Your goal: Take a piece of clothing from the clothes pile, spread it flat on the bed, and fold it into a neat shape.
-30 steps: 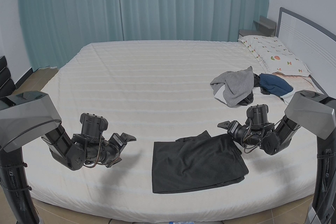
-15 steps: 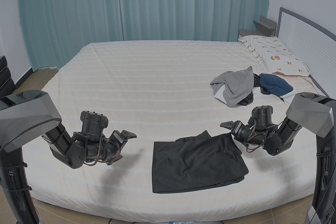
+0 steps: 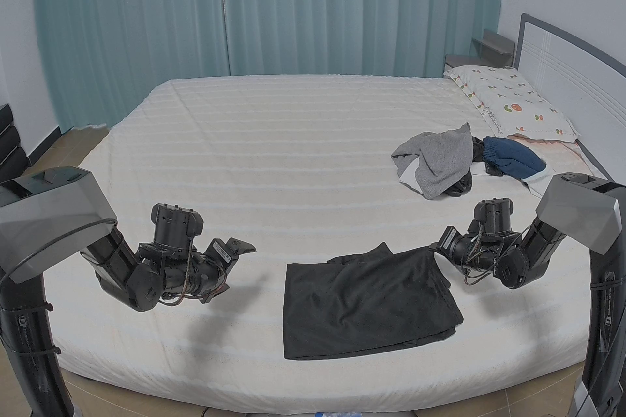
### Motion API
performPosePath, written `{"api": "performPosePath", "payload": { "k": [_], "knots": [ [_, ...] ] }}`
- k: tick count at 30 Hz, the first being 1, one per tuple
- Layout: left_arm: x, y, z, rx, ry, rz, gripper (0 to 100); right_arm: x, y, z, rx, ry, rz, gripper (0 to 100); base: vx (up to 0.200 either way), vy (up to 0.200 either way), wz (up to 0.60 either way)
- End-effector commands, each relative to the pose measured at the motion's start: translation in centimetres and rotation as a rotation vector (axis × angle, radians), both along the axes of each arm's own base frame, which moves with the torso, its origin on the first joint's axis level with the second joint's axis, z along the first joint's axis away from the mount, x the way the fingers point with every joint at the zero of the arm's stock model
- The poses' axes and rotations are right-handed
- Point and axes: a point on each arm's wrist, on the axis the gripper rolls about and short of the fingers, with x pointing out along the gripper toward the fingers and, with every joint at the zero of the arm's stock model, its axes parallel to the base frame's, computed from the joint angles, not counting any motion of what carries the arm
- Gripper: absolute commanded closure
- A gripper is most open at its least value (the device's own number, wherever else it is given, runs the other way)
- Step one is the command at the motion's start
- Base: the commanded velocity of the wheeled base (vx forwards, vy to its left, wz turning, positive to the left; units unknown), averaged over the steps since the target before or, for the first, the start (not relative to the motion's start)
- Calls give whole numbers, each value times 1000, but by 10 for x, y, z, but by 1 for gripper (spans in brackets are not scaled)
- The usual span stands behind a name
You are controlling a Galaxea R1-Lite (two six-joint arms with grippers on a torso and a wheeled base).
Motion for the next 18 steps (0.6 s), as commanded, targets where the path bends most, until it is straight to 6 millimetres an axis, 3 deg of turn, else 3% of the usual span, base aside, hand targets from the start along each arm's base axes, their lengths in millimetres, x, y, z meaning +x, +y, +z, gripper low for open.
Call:
{"api": "performPosePath", "payload": {
  "k": [1,6,7,18],
  "knots": [
    [6,-9,-9,13,4,-16,0,-2,-8,5,2,-4,-20,100,0,0,0],
    [18,-17,-12,55,-39,-44,0,-2,-8,3,3,-1,-18,100,0,0,0],
    [24,-31,-21,106,-62,-97,0,-2,-8,1,5,1,-20,100,0,0,0],
    [47,-81,-33,140,-161,-198,0,-4,0,0,13,10,1,100,0,0,0]
  ]
}}
